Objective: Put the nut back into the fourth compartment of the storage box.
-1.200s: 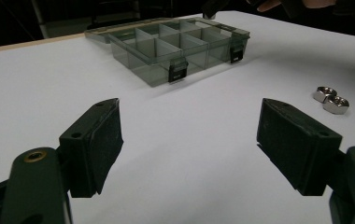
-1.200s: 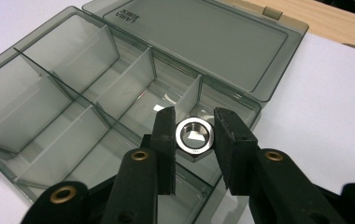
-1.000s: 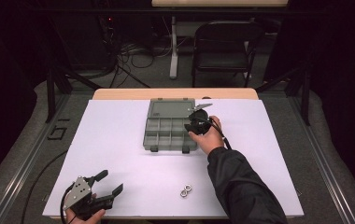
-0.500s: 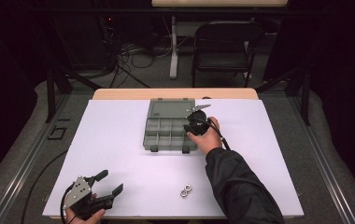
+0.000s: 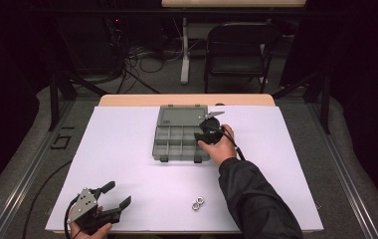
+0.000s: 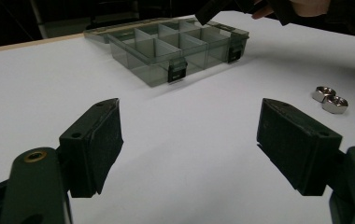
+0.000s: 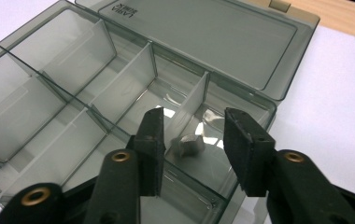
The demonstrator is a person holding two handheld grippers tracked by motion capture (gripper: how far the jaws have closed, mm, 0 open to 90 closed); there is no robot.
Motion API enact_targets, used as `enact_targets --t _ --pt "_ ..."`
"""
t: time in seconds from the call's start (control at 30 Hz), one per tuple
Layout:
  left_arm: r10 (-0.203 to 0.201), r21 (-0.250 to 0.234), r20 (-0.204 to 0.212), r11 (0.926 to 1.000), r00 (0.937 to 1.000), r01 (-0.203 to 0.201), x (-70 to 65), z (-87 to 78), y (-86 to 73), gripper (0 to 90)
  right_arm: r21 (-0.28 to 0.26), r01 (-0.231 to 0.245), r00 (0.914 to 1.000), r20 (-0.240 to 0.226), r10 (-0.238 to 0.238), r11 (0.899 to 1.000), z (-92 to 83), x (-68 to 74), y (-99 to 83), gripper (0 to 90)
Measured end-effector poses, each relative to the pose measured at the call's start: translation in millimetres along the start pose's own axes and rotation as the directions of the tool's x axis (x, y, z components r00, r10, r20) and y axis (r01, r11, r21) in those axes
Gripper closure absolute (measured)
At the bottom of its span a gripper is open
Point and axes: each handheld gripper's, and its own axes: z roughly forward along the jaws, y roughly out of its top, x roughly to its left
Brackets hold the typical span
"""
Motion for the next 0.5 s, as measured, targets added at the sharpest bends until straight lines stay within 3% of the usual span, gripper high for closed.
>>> enact_targets --t 0.5 --pt "-0.003 -0.002 -0.001 1.0000 1.0000 0.003 -0.1 -0.1 -0.1 22.4 -0.016 0.023 0.9997 -0.007 -0.023 1.000 -18.2 -2.8 2.5 52.6"
